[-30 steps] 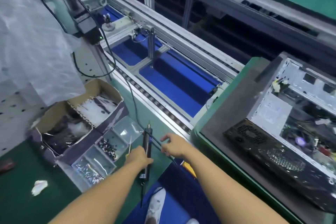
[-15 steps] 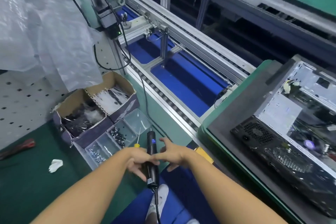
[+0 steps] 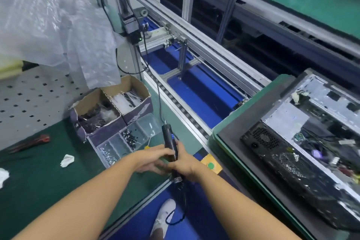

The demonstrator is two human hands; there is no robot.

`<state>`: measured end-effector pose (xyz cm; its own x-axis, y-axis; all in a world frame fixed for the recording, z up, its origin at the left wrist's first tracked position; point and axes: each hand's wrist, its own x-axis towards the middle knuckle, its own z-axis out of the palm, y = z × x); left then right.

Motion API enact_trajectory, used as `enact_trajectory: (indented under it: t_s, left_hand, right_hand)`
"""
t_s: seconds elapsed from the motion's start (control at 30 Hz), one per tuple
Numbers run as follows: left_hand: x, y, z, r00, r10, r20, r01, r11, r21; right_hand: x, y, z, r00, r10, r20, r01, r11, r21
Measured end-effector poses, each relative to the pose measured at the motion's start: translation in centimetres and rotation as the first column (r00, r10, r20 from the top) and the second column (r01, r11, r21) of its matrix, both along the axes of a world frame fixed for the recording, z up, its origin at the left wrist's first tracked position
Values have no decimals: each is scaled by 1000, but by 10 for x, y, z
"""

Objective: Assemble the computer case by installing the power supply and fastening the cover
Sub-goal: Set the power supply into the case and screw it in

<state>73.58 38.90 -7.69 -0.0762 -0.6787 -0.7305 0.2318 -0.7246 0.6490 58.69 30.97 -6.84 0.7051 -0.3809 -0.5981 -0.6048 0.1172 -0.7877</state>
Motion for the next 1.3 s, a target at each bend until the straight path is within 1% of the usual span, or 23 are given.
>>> enact_trajectory:
  t_s: [0.13, 0.23, 0.27, 0.33, 0.43, 0.5, 0.57, 0.67, 0.73, 0.8, 0.93, 1.03, 1.13, 1.2, 1.23, 1.3]
  left_hand:
    - [-11, -39, 20, 983, -44, 176, 69, 988, -138]
    - [-32, -83, 43, 977, -4, 211, 54, 972, -230]
    - [-43, -99, 52, 980, 10, 201, 46, 962, -271]
    - [-64, -125, 67, 990, 37, 133, 11, 938, -346]
    - [-109, -160, 87, 1000, -5, 30, 16, 925, -379]
    - [-143, -179, 98, 998, -66, -21, 52, 916, -398]
    - [-179, -194, 106, 987, -137, -86, 90, 907, -411]
    - [-232, -207, 114, 948, -289, -130, 211, 882, -421]
    - [-267, -212, 115, 889, -445, -104, 351, 811, -469]
    - [-303, -211, 115, 802, -595, -58, 494, 713, -497]
    - [-369, -201, 107, 619, -786, -9, 697, 554, -455]
    - [-411, -186, 92, 430, -896, 112, 837, 348, -422]
    - [-454, -172, 75, 273, -914, 299, 914, 150, -376]
    - [-485, -167, 61, 199, -831, 519, 941, 15, -337]
    - [-499, -165, 52, 175, -768, 616, 953, -25, -301]
    - [-523, -160, 34, 139, -658, 740, 975, -41, -219]
  right_hand:
    - [-35, -21, 9, 978, -177, 115, 180, 983, -20]
    - [-59, -38, 29, 900, -339, 274, 354, 935, -9]
    - [-70, -45, 38, 863, -398, 312, 420, 908, -1]
    - [-86, -53, 55, 804, -474, 358, 505, 863, 7]
    - [-121, -64, 76, 698, -569, 435, 641, 767, -25]
    - [-147, -69, 89, 617, -629, 474, 725, 688, -30]
    - [-177, -73, 98, 522, -676, 519, 786, 618, 14]
    - [-229, -74, 108, 407, -730, 549, 863, 505, 32]
    - [-264, -68, 113, 328, -765, 554, 910, 413, 31]
    - [-299, -60, 115, 268, -786, 558, 944, 329, 10]
    - [-364, -32, 115, 172, -812, 558, 984, 168, -58]
    - [-411, -6, 107, 105, -818, 566, 994, 76, -75]
    - [-455, 15, 97, -8, -842, 539, 998, -38, -45]
    - [-484, 25, 89, -68, -846, 529, 996, -90, -16]
    - [-498, 29, 85, -77, -847, 526, 996, -94, -5]
    - [-525, 34, 77, -91, -849, 521, 995, -93, 23]
